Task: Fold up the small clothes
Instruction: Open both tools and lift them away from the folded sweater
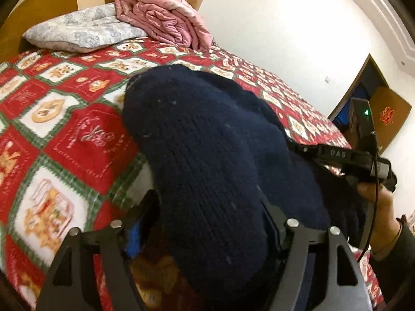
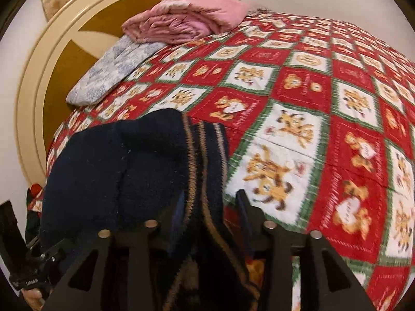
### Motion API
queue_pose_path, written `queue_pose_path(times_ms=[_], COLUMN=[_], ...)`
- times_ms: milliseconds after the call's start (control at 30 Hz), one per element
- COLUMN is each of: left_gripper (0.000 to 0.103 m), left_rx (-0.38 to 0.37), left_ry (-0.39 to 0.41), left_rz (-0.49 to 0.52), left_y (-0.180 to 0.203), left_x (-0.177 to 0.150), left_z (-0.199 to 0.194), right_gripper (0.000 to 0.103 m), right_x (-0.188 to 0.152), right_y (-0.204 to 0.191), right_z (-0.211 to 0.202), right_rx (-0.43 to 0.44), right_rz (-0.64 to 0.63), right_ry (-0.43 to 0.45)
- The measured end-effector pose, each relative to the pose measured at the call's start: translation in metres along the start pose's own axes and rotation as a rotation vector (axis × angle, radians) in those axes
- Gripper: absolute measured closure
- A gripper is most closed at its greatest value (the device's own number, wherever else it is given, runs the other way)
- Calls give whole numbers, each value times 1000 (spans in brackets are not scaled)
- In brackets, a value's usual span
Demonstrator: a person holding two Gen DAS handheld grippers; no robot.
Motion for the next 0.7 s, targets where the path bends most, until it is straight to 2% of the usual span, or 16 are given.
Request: queue_pose_path(times_ms=[133,233,433,467,533,633,700], left_gripper=[21,20,20,20,20,16,15], left_rx=[19,46,128,143,158,172,156], left_ry=[-5,-8,55,68,90,152,182], left_rz=[-12,-10,63,76,101,153,183], left_y=[-1,1,22,27,36,53,64], left_x=[-8,-15,-28,-29,-27,-27,-26], left_z=[-18,-32,-82,-92,-106,-137,-150], right_gripper=[51,51,50,49,40,39,39], right_x=[-9,-16,-41,-47,-59,-81,-95], right_y=[10,14,0,-5,-15,-36,-50], right_z=[-17,-36,-114,-129,-157,-201,-228], right_rx=[-23,-85,-242,-254,-266,-269,-261], right_rz=[47,61,-6,-21,-41,-86,-112], right_ry=[14,35,176,207,261,341,383])
Point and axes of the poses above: each gripper's, at about its wrist camera, not at the fingertips, and z roughly the way its jaws point, y to its right, x to its top, the point moved 2 cm from there along z, roughly the way its jaws point, and after that the axes turned 11 degrees about -x, right-handed, at the moved point
